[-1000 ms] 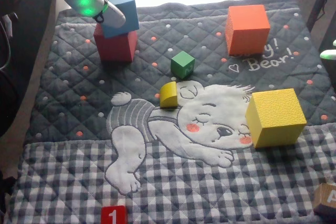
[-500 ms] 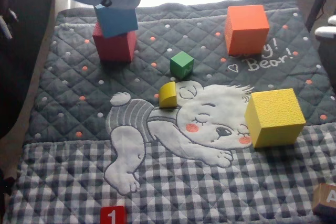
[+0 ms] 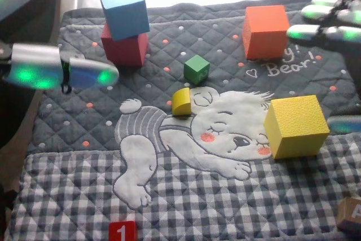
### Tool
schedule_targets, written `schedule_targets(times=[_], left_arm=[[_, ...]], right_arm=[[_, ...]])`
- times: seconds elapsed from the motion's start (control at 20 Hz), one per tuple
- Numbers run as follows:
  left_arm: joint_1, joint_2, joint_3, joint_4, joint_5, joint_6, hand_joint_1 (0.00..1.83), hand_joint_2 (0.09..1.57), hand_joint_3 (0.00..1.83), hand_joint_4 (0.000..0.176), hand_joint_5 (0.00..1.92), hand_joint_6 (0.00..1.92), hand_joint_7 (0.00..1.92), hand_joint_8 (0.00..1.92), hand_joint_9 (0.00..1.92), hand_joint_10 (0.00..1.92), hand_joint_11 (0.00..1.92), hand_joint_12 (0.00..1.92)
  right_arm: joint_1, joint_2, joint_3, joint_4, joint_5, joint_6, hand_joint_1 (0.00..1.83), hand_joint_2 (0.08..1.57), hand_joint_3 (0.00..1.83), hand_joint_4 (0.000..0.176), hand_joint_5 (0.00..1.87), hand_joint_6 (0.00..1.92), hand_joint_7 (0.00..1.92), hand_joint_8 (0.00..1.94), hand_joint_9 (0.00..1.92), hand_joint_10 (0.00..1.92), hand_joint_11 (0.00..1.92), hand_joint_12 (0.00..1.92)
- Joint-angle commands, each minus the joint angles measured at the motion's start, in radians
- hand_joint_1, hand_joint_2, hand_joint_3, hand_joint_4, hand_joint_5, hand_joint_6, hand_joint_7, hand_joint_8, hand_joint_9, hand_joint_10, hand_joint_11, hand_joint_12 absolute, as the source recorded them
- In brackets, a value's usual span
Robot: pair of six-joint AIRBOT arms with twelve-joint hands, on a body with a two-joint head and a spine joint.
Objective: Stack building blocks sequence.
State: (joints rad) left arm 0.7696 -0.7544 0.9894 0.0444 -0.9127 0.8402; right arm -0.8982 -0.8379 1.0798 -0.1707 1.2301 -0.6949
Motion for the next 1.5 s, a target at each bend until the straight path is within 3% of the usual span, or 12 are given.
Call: schedule_targets(times=[0.0, 0.15, 0.25, 0.35, 0.5, 0.6, 0.7, 0.95, 1.1, 1.2, 1.25, 1.45], left_arm=[[0.017, 0.008, -0.009, -0.037, -0.186, 0.001, 0.53, 0.86, 0.0, 0.148, 0.05, 0.02, 0.0, 0.0, 0.0, 0.0, 0.0, 0.0], [0.09, 0.02, -0.03, -0.083, -0.246, 0.001, 0.58, 0.84, 0.0, 0.164, 0.04, 0.0, 0.0, 0.0, 0.0, 0.0, 0.0, 0.0], [0.13, 0.021, -0.032, -0.124, -0.271, 0.0, 0.6, 0.84, 0.0, 0.141, 0.04, 0.0, 0.0, 0.0, 0.0, 0.0, 0.0, 0.0], [0.148, 0.019, -0.034, -0.14, -0.273, 0.0, 0.65, 0.84, 0.0, 0.143, 0.06, 0.01, 0.0, 0.0, 0.0, 0.0, 0.0, 0.0], [0.158, 0.016, -0.034, -0.15, -0.274, -0.002, 0.7, 0.84, 0.0, 0.158, 0.08, 0.01, 0.0, 0.0, 0.0, 0.0, 0.0, 0.0], [0.165, 0.015, -0.034, -0.154, -0.274, -0.007, 0.69, 0.84, 0.0, 0.142, 0.08, 0.01, 0.0, 0.0, 0.0, 0.0, 0.01, 0.0], [0.171, 0.013, -0.034, -0.156, -0.277, -0.012, 0.72, 0.84, 0.0, 0.134, 0.09, 0.01, 0.0, 0.0, 0.0, 0.0, 0.0, 0.0], [0.176, 0.008, -0.034, -0.159, -0.286, -0.019, 0.74, 0.85, 0.0, 0.147, 0.09, 0.0, 0.0, 0.0, 0.0, 0.0, 0.03, 0.01], [0.176, 0.008, -0.033, -0.159, -0.287, -0.023, 0.73, 0.85, 0.0, 0.117, 0.11, 0.01, 0.01, 0.0, 0.0, 0.0, 0.02, 0.02], [0.176, 0.008, -0.033, -0.159, -0.287, -0.024, 0.74, 0.85, 0.0, 0.122, 0.1, 0.0, 0.01, 0.0, 0.0, 0.0, 0.01, 0.01], [0.176, 0.007, -0.033, -0.159, -0.287, -0.024, 0.74, 0.85, 0.0, 0.116, 0.11, 0.0, 0.01, 0.0, 0.0, 0.0, 0.02, 0.02], [0.179, 0.001, -0.031, -0.16, -0.285, -0.025, 0.75, 0.86, 0.0, 0.117, 0.11, 0.0, 0.02, 0.0, 0.0, 0.0, 0.02, 0.02]], right_arm=[[0.02, -0.014, 0.016, 0.016, 0.067, 0.024, 0.64, 1.0, 0.0, 0.173, 0.21, 0.0, 0.14, 0.0, 0.12, 0.0, 0.1, 0.2], [0.073, -0.079, 0.071, -0.055, -0.023, 0.122, 0.61, 0.99, 0.0, 0.12, 0.21, 0.0, 0.12, 0.0, 0.07, 0.0, 0.11, 0.16], [0.093, -0.11, 0.088, -0.09, -0.079, 0.131, 0.56, 0.96, 0.0, 0.116, 0.17, 0.0, 0.1, 0.0, 0.08, 0.0, 0.14, 0.15], [0.102, -0.123, 0.096, -0.109, -0.117, 0.131, 0.57, 0.97, 0.0, 0.172, 0.13, 0.0, 0.1, 0.0, 0.08, 0.0, 0.1, 0.14], [0.103, -0.125, 0.101, -0.116, -0.144, 0.131, 0.59, 0.96, 0.0, 0.176, 0.13, 0.0, 0.13, 0.01, 0.11, 0.01, 0.08, 0.13], [0.102, -0.128, 0.106, -0.117, -0.164, 0.131, 0.56, 0.97, 0.0, 0.176, 0.12, 0.0, 0.15, 0.0, 0.16, 0.0, 0.01, 0.57], [0.102, -0.132, 0.11, -0.117, -0.175, 0.131, 0.59, 0.97, 0.0, 0.175, 0.16, 0.0, 0.18, 0.0, 0.19, 0.01, 0.0, 0.62], [0.102, -0.148, 0.122, -0.115, -0.195, 0.134, 0.65, 1.02, 0.0, 0.098, 0.29, 0.0, 0.4, 0.0, 0.46, 0.02, 0.13, 1.03], [0.102, -0.153, 0.124, -0.114, -0.205, 0.134, 0.7, 1.03, 0.0, 0.022, 0.39, 0.0, 0.57, 0.01, 0.69, 0.04, 0.4, 1.06], [0.102, -0.154, 0.127, -0.113, -0.207, 0.134, 0.9, 1.05, 0.0, 0.024, 0.59, 0.01, 0.89, 0.04, 0.98, 0.21, 0.65, 1.37], [0.102, -0.154, 0.128, -0.11, -0.207, 0.134, 1.18, 1.1, 0.0, 0.0, 0.87, 0.8, 0.98, 0.78, 1.19, 0.5, 0.92, 1.39], [0.132, -0.155, 0.137, -0.105, -0.196, 0.134, 1.13, 1.16, 0.0, 0.0, 0.9, 1.09, 1.13, 1.3, 1.21, 1.68, 1.25, 1.89]])
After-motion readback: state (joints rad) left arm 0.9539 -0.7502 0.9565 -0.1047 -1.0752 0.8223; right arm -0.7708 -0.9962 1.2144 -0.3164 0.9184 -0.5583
